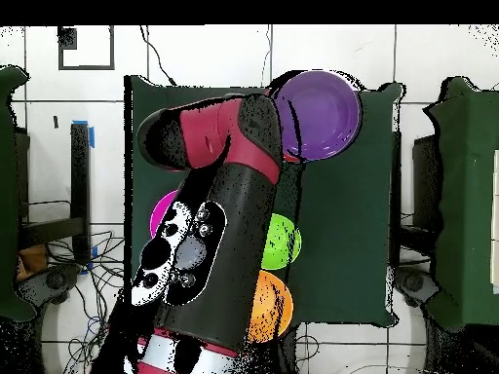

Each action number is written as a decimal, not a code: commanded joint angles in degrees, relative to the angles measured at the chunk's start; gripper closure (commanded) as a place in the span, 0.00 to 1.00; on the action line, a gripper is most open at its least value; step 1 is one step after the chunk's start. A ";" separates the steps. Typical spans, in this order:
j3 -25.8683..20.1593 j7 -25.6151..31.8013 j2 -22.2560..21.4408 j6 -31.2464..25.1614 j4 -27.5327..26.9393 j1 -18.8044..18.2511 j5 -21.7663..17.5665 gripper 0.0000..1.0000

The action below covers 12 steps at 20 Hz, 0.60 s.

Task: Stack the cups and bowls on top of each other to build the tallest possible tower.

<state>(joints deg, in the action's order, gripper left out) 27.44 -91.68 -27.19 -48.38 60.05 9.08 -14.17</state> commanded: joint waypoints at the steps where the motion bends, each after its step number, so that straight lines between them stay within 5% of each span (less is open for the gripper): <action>1: -4.31 -9.29 1.32 -0.84 5.46 1.24 0.76 1.00; 12: -4.91 -9.95 0.38 1.15 7.13 0.93 1.72 1.00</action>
<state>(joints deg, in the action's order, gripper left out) 27.44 -91.78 -27.36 -48.38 61.05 9.22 -13.63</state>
